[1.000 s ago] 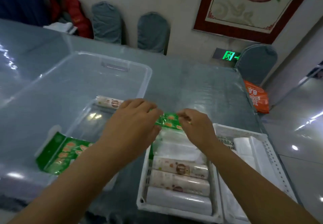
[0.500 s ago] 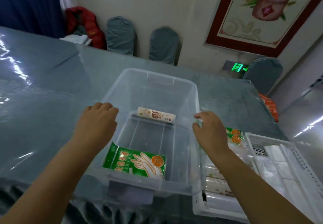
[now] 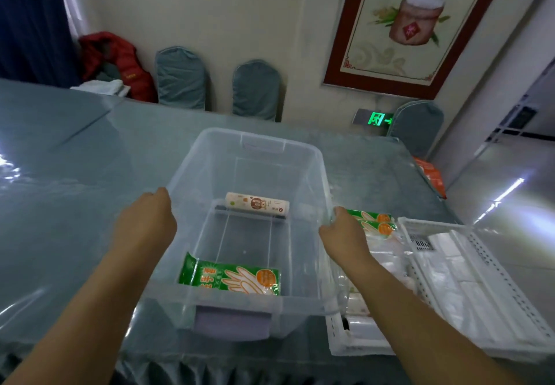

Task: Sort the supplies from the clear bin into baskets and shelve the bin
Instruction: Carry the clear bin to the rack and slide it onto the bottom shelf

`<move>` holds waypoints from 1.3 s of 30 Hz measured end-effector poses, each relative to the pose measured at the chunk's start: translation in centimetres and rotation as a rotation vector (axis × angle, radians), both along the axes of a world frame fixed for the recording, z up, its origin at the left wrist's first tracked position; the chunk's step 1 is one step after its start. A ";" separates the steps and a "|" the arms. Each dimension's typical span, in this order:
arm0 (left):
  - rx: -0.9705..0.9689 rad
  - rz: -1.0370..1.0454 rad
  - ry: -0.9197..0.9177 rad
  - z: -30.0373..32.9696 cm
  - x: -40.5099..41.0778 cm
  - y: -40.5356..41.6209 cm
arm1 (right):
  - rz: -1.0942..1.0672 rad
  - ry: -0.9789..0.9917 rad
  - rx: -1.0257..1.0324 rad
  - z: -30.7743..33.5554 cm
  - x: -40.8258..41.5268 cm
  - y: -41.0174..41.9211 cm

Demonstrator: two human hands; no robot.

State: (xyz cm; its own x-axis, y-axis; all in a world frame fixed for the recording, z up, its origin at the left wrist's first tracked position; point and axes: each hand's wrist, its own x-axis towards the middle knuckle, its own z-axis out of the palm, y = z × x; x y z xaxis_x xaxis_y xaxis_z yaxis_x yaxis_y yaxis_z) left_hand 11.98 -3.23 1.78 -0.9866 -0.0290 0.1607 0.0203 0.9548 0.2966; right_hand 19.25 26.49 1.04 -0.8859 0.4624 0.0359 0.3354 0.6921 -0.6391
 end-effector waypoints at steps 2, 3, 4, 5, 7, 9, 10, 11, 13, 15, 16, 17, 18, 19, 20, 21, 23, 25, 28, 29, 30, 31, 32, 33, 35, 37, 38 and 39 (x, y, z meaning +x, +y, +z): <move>0.023 0.001 0.010 0.6 -0.4 0.0 | -0.028 0.052 -0.036 0.4 0.5 0.0; 0.032 -0.002 0.026 1.0 -0.6 0.0 | -0.041 0.078 -0.055 0.8 0.7 0.1; 0.040 -0.009 0.056 1.5 -0.8 0.2 | -0.055 0.102 -0.074 1.2 0.9 0.2; 0.051 -0.019 0.093 1.9 -1.0 0.4 | -0.069 0.127 -0.082 1.7 1.2 0.4; 0.098 -0.048 0.161 3.3 -1.1 1.2 | -0.082 0.179 -0.066 2.8 1.8 1.1; 0.168 -0.071 0.203 5.2 -1.2 2.5 | -0.080 0.219 -0.074 4.2 2.5 2.1; 0.182 -0.081 0.220 6.1 -1.2 3.4 | -0.081 0.232 -0.074 4.8 3.0 2.8; 0.183 -0.093 0.237 7.1 -1.1 4.4 | -0.083 0.243 -0.066 5.4 3.5 3.6; 0.198 -0.133 0.267 8.9 -0.4 6.5 | -0.106 0.280 -0.046 6.5 4.6 5.4; 0.225 -0.183 0.296 10.3 0.9 8.9 | -0.150 0.350 -0.047 7.6 6.2 7.4; 0.231 -0.209 0.319 10.9 1.6 10.2 | -0.177 0.392 -0.044 8.2 7.2 8.5; 0.222 -0.236 0.342 11.3 2.4 11.7 | -0.204 0.437 -0.041 8.9 8.4 9.6; 0.203 -0.263 0.361 11.8 3.3 13.3 | -0.224 0.482 -0.043 9.4 9.7 10.8; 0.184 -0.287 0.376 12.2 4.3 15.0 | -0.241 0.523 -0.051 9.9 11.1 12.1; 0.180 -0.309 0.390 12.6 5.2 16.8 | -0.264 0.555 -0.051 10.1 12.6 13.6; 0.184 -0.332 0.398 12.9 6.3 18.8 | -0.293 0.571 -0.049 10.2 14.1 15.1; 0.192 -0.393 0.400 13.3 8.9 23.8 | -0.386 0.554 -0.033 9.9 18.3 19.0; 0.213 -0.472 0.425 13.4 11.2 27.6 | -0.454 0.531 -0.049 9.3 21.6 21.9; 0.309 -0.576 0.402 12.9 15.9 35.2 | -0.558 0.537 -0.072 8.7 28.8 27.6; 0.349 -0.600 0.372 12.6 17.6 37.9 | -0.592 0.539 -0.071 8.5 31.4 29.7; 0.380 -0.632 0.339 12.2 19.2 40.7 | -0.622 0.542 -0.065 8.2 34.0 31.7; 0.402 -0.669 0.305 11.9 20.8 43.3 | -0.653 0.541 -0.061 8.0 36.5 33.7; 0.419 -0.710 0.277 11.6 22.2 45.9 | -0.685 0.539 -0.061 7.8 39.0 35.4; 0.429 -0.750 0.251 11.2 23.6 48.4 | -0.714 0.536 -0.063 7.6 41.4 37.0; 0.450 -0.827 0.233 10.8 26.6 53.0 | -0.766 0.533 -0.052 7.4 45.8 40.4; 0.412 -0.872 0.263 10.5 29.4 56.6 | -0.823 0.509 -0.051 7.2 49.4 43.0; 0.386 -0.886 0.291 10.4 30.9 58.4 | -0.851 0.497 -0.048 7.1 51.2 44.2; 0.380 -0.904 0.300 10.2 32.3 60.1 | -0.874 0.488 -0.045 7.0 52.8 45.4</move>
State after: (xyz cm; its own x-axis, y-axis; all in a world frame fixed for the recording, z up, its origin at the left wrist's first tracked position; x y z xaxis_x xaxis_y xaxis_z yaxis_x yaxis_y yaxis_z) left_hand 44.24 56.86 12.01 -0.5848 0.6053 0.5401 0.8092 0.3893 0.4400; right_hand 72.10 71.90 8.08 -0.1276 0.9540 0.2713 0.4089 0.2998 -0.8619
